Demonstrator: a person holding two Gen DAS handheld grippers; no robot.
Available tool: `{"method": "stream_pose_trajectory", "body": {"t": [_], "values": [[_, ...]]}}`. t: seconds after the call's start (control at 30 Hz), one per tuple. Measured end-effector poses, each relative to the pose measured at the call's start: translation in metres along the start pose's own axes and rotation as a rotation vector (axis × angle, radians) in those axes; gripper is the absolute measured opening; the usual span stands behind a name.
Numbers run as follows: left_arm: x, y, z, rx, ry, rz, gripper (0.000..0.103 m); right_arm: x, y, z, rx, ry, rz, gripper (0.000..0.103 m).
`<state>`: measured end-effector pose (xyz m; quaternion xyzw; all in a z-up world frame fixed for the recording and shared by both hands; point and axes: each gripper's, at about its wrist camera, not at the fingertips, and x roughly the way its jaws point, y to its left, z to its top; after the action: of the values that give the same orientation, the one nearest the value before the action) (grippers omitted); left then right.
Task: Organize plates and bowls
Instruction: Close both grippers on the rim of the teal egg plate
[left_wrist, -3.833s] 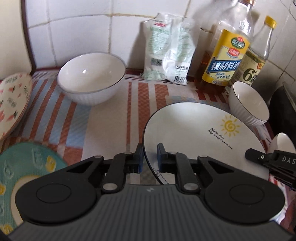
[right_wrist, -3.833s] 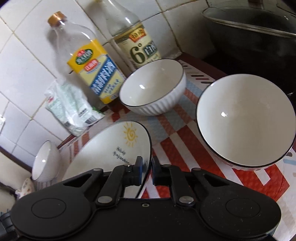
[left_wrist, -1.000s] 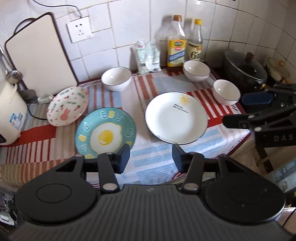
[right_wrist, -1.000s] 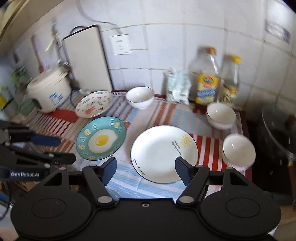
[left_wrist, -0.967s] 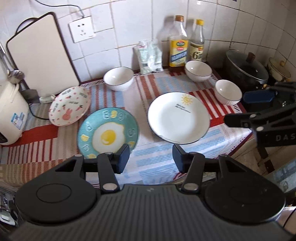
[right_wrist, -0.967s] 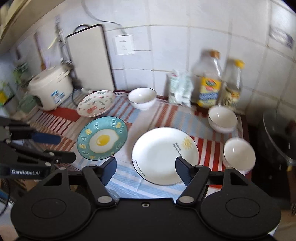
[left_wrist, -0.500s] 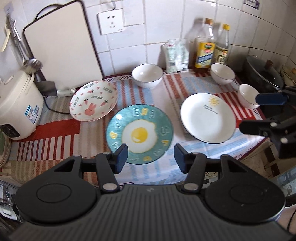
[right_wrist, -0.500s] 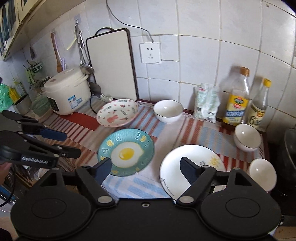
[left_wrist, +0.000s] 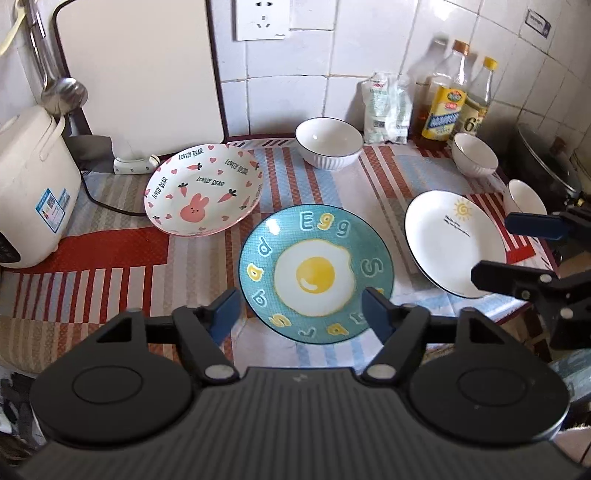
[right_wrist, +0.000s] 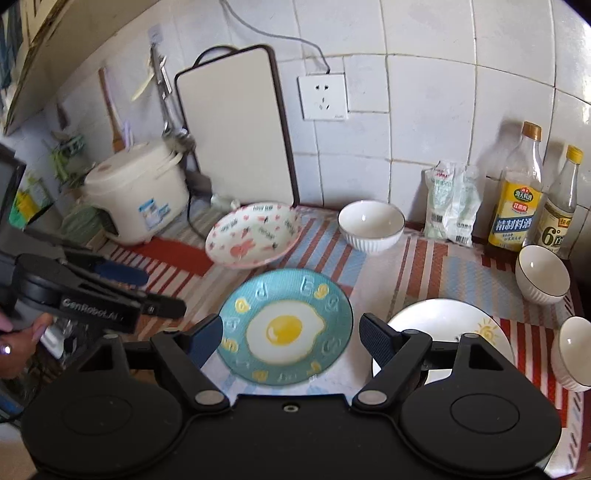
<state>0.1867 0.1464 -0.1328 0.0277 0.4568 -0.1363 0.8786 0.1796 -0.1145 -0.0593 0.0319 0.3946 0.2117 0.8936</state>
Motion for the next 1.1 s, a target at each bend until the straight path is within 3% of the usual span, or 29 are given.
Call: {"method": "stream_pose_trajectory", "body": {"t": [0.1, 0.23, 0.4, 0.6, 0.67, 0.73, 1.0, 1.1], "values": [[0.009, 0.011, -0.003, 0.002, -0.021, 0.001, 0.082, 0.015, -0.001, -0.004, 0.018, -0.032, -0.017, 0.085], [0.024, 0.023, -0.007, 0.007, -0.054, 0.001, 0.091, 0.038, -0.005, -0.012, 0.032, -0.009, -0.061, 0.085], [0.047, 0.032, -0.013, -0.003, -0.091, 0.058, 0.091, 0.069, -0.015, -0.026, 0.072, 0.069, -0.086, 0.084], [0.088, 0.04, -0.009, 0.041, -0.085, 0.046, 0.091, 0.102, -0.018, -0.045, 0.026, 0.143, -0.076, 0.081], [0.105, 0.039, -0.007, 0.051, -0.03, 0.045, 0.089, 0.113, -0.017, -0.05, 0.004, 0.16, -0.066, 0.08], [0.123, 0.039, -0.006, 0.02, 0.026, 0.04, 0.086, 0.125, -0.016, -0.054, 0.0, 0.179, -0.061, 0.07], [0.165, 0.039, -0.013, 0.007, 0.061, 0.042, 0.076, 0.155, -0.014, -0.067, 0.035, 0.224, -0.086, 0.069], [0.175, 0.047, -0.012, -0.029, 0.091, 0.012, 0.066, 0.162, -0.018, -0.067, 0.065, 0.23, -0.089, 0.069]]}}
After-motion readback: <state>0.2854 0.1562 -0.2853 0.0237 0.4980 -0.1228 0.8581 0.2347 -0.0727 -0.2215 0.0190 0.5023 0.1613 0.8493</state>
